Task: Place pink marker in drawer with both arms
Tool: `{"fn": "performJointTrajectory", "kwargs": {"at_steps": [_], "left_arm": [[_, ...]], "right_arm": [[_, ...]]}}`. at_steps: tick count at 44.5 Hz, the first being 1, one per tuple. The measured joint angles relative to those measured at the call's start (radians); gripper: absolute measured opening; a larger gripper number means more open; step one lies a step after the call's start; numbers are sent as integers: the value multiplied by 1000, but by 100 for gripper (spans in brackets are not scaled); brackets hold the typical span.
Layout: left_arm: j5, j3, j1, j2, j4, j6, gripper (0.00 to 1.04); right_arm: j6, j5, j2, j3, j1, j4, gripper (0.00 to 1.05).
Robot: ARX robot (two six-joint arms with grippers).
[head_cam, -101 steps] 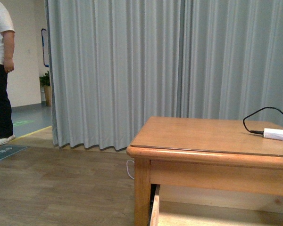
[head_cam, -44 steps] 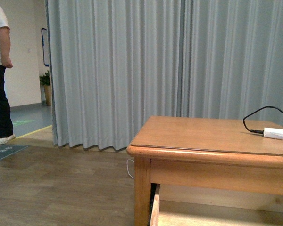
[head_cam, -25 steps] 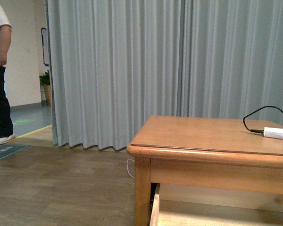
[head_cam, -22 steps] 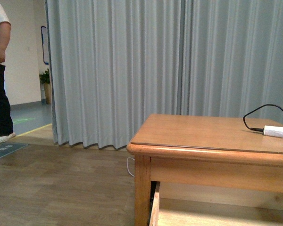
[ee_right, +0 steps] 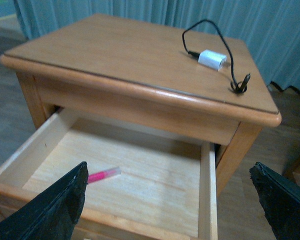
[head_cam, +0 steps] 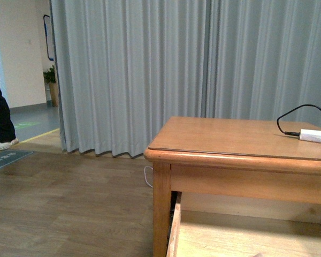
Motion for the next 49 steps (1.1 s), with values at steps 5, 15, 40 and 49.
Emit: {"fn": "performJointTrajectory", "kwargs": {"at_steps": [5, 15, 40, 49], "left_arm": [[0, 0, 0, 0, 0, 0, 99], [0, 0, 0, 0, 0, 0, 99], [0, 0, 0, 0, 0, 0, 99], [0, 0, 0, 0, 0, 0, 99]], "right_arm": [[-9, -27, 17, 0, -19, -68, 96], [-52, -79, 34, 7, -34, -252, 96], [-172, -311, 428, 16, -143, -355, 96], [-71, -262, 657, 28, -86, -54, 96]]}}
